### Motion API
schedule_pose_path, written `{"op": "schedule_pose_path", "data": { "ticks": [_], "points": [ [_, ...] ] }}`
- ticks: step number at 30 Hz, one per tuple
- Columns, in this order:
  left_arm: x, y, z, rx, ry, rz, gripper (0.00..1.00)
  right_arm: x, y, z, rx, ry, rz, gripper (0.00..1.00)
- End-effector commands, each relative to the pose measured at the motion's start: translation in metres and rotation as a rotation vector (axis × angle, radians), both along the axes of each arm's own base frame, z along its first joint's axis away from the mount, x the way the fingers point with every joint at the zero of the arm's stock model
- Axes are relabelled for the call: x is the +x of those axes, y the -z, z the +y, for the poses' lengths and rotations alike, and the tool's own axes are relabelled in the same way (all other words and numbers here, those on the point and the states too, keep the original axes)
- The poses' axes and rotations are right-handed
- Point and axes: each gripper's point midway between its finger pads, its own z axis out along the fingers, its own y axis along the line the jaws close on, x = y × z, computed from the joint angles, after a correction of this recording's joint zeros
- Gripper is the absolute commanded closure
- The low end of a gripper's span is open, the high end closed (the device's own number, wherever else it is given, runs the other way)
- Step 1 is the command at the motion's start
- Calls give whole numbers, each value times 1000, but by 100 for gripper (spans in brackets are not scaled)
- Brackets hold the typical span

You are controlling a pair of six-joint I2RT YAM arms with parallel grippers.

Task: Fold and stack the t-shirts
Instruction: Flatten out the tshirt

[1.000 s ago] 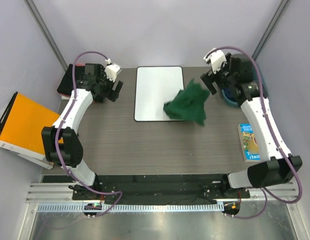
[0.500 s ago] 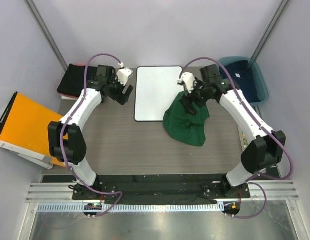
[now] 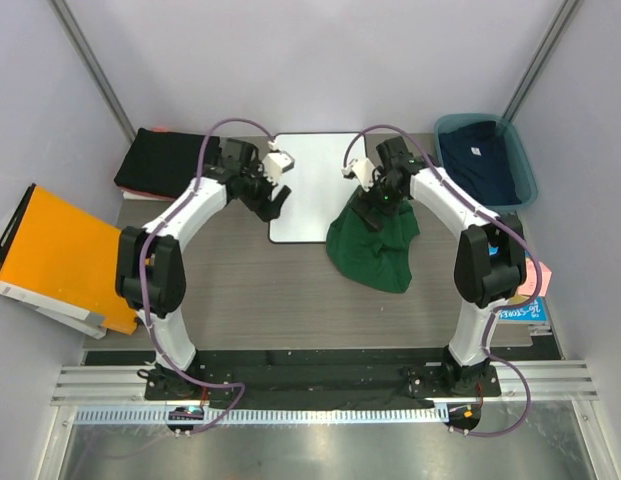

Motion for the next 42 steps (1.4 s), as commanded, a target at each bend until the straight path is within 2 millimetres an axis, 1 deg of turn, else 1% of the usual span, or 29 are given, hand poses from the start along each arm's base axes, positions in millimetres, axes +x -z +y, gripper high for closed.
{"op": "schedule_pose_path", "data": {
  "ticks": [1, 2, 3, 4, 6, 7, 8, 9, 10, 12, 13, 14, 15, 18, 22, 24, 25, 26, 28, 31, 32, 33, 34, 36, 37, 39, 40, 41, 42],
  "points": [
    [10, -14, -43, -65, 108, -64, 17, 27, -17, -14, -36, 26, -113, 15],
    [13, -10, -44, -69, 102, -54, 17, 27, -13, -14, -42, 24, -106, 26],
    [15, -11, -45, -73, 97, -58, 17, 29, -13, -14, -42, 26, -108, 54],
    [16, -11, -46, -74, 96, -59, 17, 30, -13, -13, -41, 30, -109, 65],
    [17, -6, -46, -72, 98, -51, 17, 34, -15, -12, -38, 31, -118, 78],
    [17, -5, -46, -71, 97, -51, 18, 35, -17, -11, -34, 25, -122, 78],
    [17, -3, -46, -66, 97, -49, 18, 37, -20, -9, -26, 22, -124, 75],
    [18, -2, -45, -61, 94, -47, 17, 37, -21, -7, -21, 15, -120, 60],
    [19, -1, -45, -58, 93, -49, 18, 36, -25, -3, 4, 18, -111, 50],
    [20, -2, -42, -48, 85, -55, 18, 36, -37, 6, 50, 6, -110, 31],
    [20, -2, -42, -46, 85, -56, 18, 31, -39, 9, 69, -2, -89, 26],
    [20, -2, -42, -45, 85, -57, 18, 29, -43, 17, 111, -8, -77, 22],
    [19, -2, -41, -43, 88, -59, 18, 27, -41, 20, 121, -10, -63, 20],
    [19, -2, -41, -36, 91, -60, 18, 23, -22, 21, 101, -15, -21, 20],
    [20, -2, -40, -32, 89, -62, 18, 25, -2, 19, 76, -10, 9, 30],
    [21, -3, -40, -30, 93, -70, 18, 26, 1, 20, 78, -14, 12, 40],
    [20, -3, -39, -28, 92, -69, 18, 27, 2, 20, 72, -16, 11, 49],
    [20, -2, -38, -22, 91, -69, 18, 28, 2, 21, 65, -19, 7, 74],
    [19, -1, -37, -18, 93, -69, 18, 30, -1, 22, 48, -20, -9, 99],
    [18, 1, -37, -19, 93, -66, 18, 37, -22, 27, 36, -38, -70, 99],
    [19, 1, -38, -22, 91, -67, 18, 44, -43, 31, 41, -50, -127, 99],
    [19, 0, -39, -30, 94, -68, 20, 48, -57, 33, 32, -59, -168, 99],
    [19, 0, -41, -39, 94, -65, 22, 57, -86, 41, 28, -82, -248, 99],
    [21, 1, -46, -62, 108, -68, 24, 67, -130, 49, 32, -99, -369, 99],
    [23, -2, -50, -77, 122, -81, 24, 78, -176, 55, 39, -105, -491, 99],
    [22, -2, -60, -121, 163, -82, 23, 87, -232, 62, 66, -100, -647, 99],
    [24, -4, -65, -140, 184, -93, 21, 87, -277, 64, 72, -92, -768, 99],
    [25, -8, -70, -160, 202, -101, 20, 85, -300, 68, 83, -106, -831, 99],
    [24, -7, -78, -194, 232, -93, 19, 84, -338, 64, 81, -78, -940, 99]
  ]
}}
